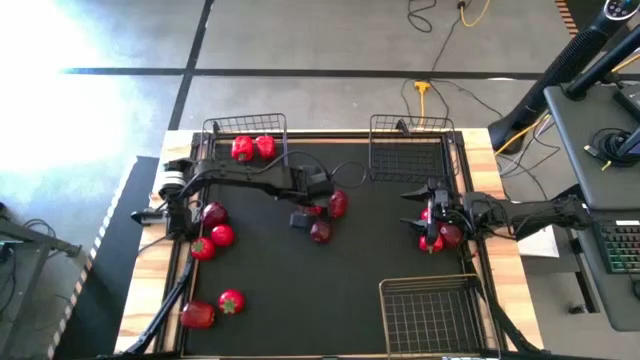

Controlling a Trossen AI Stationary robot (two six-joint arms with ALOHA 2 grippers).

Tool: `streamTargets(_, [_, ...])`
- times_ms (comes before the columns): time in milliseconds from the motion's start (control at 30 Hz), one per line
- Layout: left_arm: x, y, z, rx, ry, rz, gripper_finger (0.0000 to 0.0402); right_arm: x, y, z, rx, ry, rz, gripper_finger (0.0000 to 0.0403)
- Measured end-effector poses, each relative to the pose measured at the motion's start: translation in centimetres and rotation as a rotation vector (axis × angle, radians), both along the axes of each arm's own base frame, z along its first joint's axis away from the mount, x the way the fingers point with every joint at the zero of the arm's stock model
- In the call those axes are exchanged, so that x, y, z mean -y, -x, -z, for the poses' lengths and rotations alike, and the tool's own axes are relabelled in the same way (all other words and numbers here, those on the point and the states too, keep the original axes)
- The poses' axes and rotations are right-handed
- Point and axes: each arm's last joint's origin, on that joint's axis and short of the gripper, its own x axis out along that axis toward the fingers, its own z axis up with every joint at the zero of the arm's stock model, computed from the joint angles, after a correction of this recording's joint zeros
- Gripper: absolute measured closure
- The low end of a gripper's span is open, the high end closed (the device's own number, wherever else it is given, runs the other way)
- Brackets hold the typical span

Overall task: Sort produce into baskets
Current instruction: Put the bell pepper into the left black wire basket

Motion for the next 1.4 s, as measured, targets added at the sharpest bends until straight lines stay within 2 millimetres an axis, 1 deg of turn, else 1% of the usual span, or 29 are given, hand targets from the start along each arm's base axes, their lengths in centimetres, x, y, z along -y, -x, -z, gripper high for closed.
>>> streamTargets(200, [-0.6,0.6,0.8,-0.039,-0.053,-0.013,0.0047,0.0,0.0,0.0,0.000,0.000,0.000,0.0030])
streamTargets(467, [-0.6,0.4,2.3,0.052,-0.077,0.002,0.0047,0.0,0.0,0.0,0.000,0.000,0.000,0.0030])
streamTargets(700, [-0.5,1.0,3.4,0.048,-0.075,0.025,0.0047,0.0,0.0,0.0,0.000,0.000,0.000,0.0030])
streamTargets(833, [-0.5,1.0,3.4,0.039,-0.065,0.010,0.0047,0.0,0.0,0.0,0.000,0.000,0.000,0.0030])
streamTargets(1033, [-0.6,0.9,2.1,-0.018,-0.033,0.012,0.0047,0.0,0.0,0.0,0.000,0.000,0.000,0.0030])
streamTargets(1100, [-0.4,0.9,1.6,-0.050,0.010,0.024,0.0047,0.0,0.0,0.0,0.000,0.000,0.000,0.0030])
streamTargets(1200, [-0.2,0.6,0.9,-0.038,0.089,0.031,0.0047,0.0,0.0,0.0,0.000,0.000,0.000,0.0030])
streamTargets(1333, [-0.1,0.5,0.8,-0.027,0.095,0.034,0.0047,0.0,0.0,0.0,0.000,0.000,0.000,0.0030])
streamTargets(1400, [-0.2,0.3,1.1,-0.023,0.096,0.029,0.0047,0.0,0.0,0.0,0.000,0.000,0.000,0.0030])
